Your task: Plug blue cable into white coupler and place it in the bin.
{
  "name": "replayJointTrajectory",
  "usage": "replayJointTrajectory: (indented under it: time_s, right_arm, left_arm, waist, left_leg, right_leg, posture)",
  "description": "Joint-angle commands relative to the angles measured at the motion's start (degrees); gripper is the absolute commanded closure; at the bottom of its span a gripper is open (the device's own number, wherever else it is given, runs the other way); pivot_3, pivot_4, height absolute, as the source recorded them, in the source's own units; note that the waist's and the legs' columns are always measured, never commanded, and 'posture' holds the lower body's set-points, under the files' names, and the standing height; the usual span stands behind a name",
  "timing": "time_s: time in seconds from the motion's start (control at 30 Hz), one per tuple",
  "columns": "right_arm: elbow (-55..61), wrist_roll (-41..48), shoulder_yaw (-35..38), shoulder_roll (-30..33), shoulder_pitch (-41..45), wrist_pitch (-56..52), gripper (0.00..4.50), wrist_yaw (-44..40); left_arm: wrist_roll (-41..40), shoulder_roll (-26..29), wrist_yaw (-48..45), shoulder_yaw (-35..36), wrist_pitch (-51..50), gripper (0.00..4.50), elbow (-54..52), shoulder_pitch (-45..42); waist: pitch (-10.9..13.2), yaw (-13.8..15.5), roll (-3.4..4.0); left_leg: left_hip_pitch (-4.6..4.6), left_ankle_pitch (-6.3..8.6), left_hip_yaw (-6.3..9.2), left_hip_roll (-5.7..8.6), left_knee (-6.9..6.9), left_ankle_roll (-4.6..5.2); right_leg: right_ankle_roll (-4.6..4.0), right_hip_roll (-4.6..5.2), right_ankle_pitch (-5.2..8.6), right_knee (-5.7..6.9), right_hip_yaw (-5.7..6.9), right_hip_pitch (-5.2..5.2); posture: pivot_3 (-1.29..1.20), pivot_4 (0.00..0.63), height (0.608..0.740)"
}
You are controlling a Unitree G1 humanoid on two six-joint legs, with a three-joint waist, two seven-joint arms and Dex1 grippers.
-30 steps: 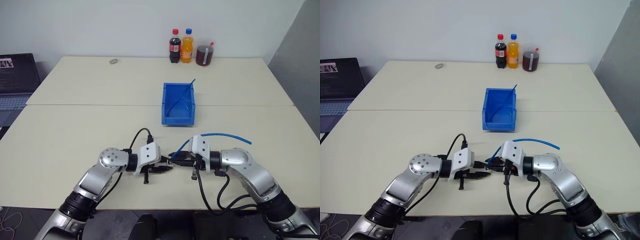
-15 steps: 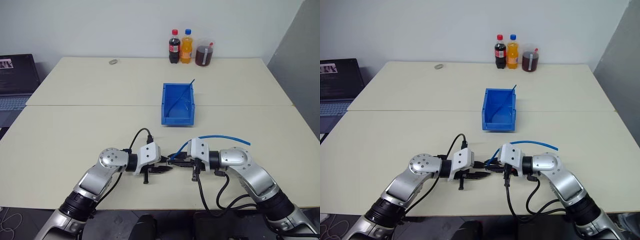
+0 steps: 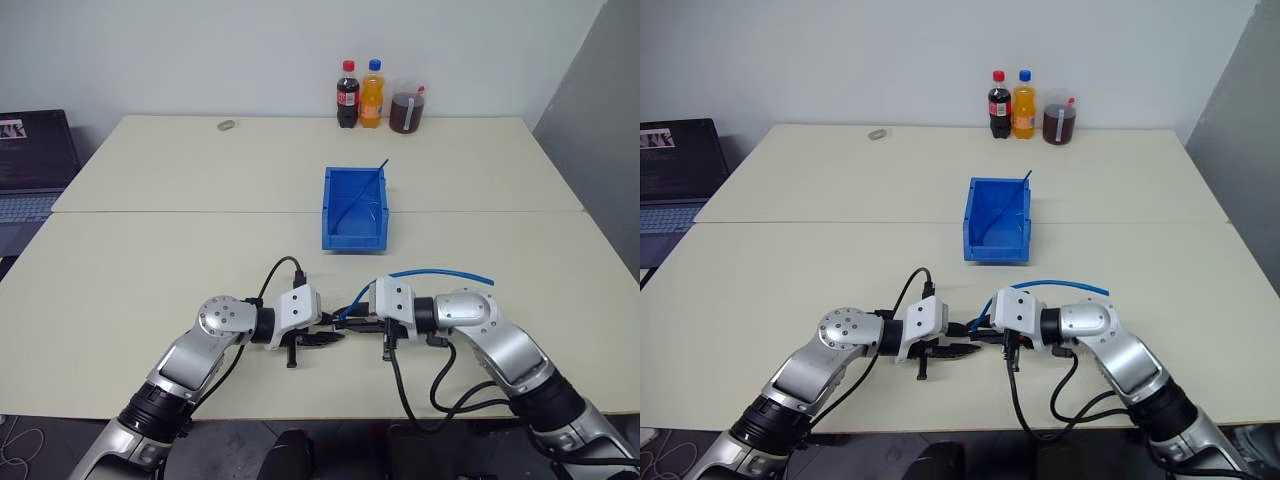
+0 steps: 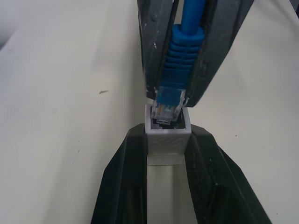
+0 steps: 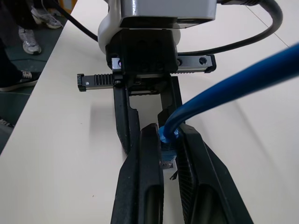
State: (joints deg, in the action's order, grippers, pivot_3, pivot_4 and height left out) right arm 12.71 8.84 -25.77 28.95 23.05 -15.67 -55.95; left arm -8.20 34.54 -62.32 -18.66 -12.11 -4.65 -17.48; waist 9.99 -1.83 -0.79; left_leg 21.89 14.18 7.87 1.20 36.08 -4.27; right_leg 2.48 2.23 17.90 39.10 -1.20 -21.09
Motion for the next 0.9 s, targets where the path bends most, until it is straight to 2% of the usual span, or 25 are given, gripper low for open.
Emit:
replayJointTrajectory:
  time_s: [0.03,0.4,0.9]
  right_arm:
    - [-1.21,-1.84,-1.92,1.02,-1.15,-2.02,4.37,-1.44]
    - [-4.26,-2.35,-2.64,0.14,0.02,-3.4,4.37,-2.39]
    - [-6.51,-6.38,-7.65,0.07,3.43,-8.99,4.38,-4.18]
  left_arm:
    - [0.48,-0.11,-0.2,-0.74,-0.37,3.72,-0.23,0.99]
    - [0.41,-0.35,-0.1,-0.8,-0.51,3.72,-0.54,1.1]
    - [0.22,-0.7,-0.19,-0.85,-1.36,3.72,-1.36,1.57]
  waist:
    - [-0.03,0.0,0.02]
    - [-0.15,0.0,0.04]
    - [-0.77,-0.05,0.09]
  left_leg:
    - [0.0,0.0,0.0,0.01,0.0,0.0]
    - [-0.02,0.0,0.0,0.0,0.0,0.0]
    - [-0.21,0.0,0.01,-0.01,-0.02,0.01]
  right_leg:
    - [0.0,0.0,0.0,0.0,0.0,0.0]
    - [0.0,0.0,0.0,0.0,0.0,0.02]
    - [0.0,-0.01,0.01,-0.02,0.01,0.21]
  posture:
    - [0.0,0.15,0.74]
    - [0.0,0.15,0.74]
    - [0.0,0.15,0.74]
